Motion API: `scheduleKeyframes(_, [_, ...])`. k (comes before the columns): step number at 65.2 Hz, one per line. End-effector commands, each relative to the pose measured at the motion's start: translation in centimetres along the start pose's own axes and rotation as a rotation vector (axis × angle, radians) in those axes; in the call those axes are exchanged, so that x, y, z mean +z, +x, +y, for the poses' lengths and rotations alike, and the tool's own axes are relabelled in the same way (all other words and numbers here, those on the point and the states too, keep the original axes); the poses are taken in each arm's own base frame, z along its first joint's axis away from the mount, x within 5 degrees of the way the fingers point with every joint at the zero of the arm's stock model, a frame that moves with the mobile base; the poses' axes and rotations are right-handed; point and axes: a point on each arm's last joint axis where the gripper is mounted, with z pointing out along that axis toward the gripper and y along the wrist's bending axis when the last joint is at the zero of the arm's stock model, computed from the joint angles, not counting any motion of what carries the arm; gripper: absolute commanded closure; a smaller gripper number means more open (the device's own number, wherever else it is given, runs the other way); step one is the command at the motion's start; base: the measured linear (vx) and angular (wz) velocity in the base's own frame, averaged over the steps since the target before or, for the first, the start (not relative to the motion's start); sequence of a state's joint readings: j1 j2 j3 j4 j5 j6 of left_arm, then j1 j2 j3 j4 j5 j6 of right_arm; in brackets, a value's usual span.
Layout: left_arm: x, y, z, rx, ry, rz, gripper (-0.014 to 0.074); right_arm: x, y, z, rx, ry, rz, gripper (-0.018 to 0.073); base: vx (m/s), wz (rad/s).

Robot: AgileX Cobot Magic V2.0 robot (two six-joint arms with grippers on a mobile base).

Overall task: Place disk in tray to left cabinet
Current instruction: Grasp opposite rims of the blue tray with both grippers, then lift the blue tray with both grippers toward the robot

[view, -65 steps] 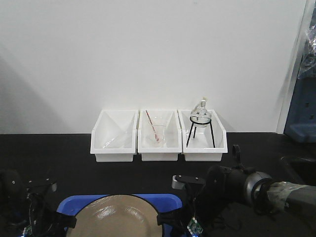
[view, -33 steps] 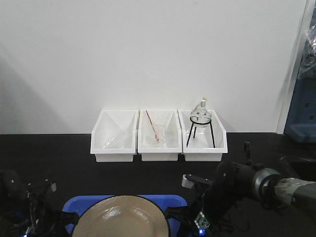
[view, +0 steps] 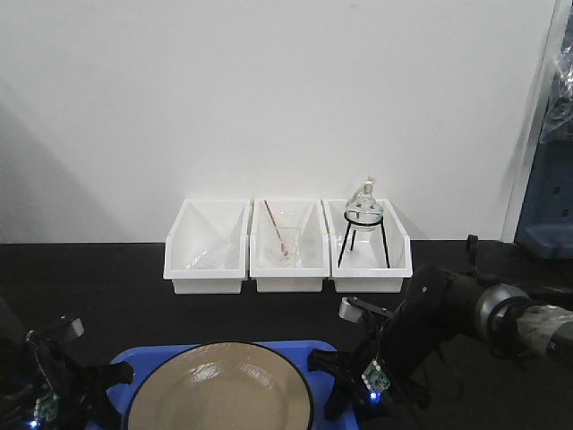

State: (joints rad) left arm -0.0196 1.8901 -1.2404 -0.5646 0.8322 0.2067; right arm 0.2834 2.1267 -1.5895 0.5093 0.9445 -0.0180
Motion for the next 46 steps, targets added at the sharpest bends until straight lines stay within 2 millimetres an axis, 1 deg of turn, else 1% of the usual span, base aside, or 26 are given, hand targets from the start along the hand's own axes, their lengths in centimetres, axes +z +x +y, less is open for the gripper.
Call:
scheduleKeyframes(1, [-3.5, -0.3, -2.2, -0.043, 0.107, -0.073, 0.06, -4.9, -0.4, 3.3, 0.0, -0.124, -0.121, 0.0565, 0.0, 0.0])
scheduleKeyframes(16, [-5.6, -0.3, -2.8, -0.079, 0.129, -0.076, 0.06, -7.4, 0.0, 4.4, -0.006, -0.149, -0.138, 0.0564, 0.0, 0.0])
scheduleKeyframes(23, [-7.3, -1.1, -4.0, -0.073, 0.16, -0.071, 0.06, -8.3, 0.0, 5.0, -0.009, -0.161, -0.119, 0.0564, 0.0, 0.0])
scheduleKeyframes(29, [-9.0, -1.9, -5.1, -0.056, 0.184, -0.085, 0.06, -9.1, -0.3, 5.5, -0.003, -0.172, -0.135, 0.0563, 0.0, 0.0])
scheduleKeyframes(36, [-10.7, -2.5, -6.1, -0.055, 0.205, -0.089, 0.06, -10.3, -0.6, 5.7, 0.036, -0.189, -0.15, 0.0564, 0.0, 0.0])
scheduleKeyframes(42, [-12.0, -2.8, -6.8, -0.071, 0.22, -0.089, 0.06, -11.6, -0.8, 5.8, 0.053, -0.201, -0.152, 0.0564, 0.0, 0.0])
scheduleKeyframes(46, [-12.4, -2.8, -7.1, -0.087, 0.225, -0.084, 0.06, -12.5, -1.0, 5.9, 0.059, -0.224, -0.152, 0.0564, 0.0, 0.0])
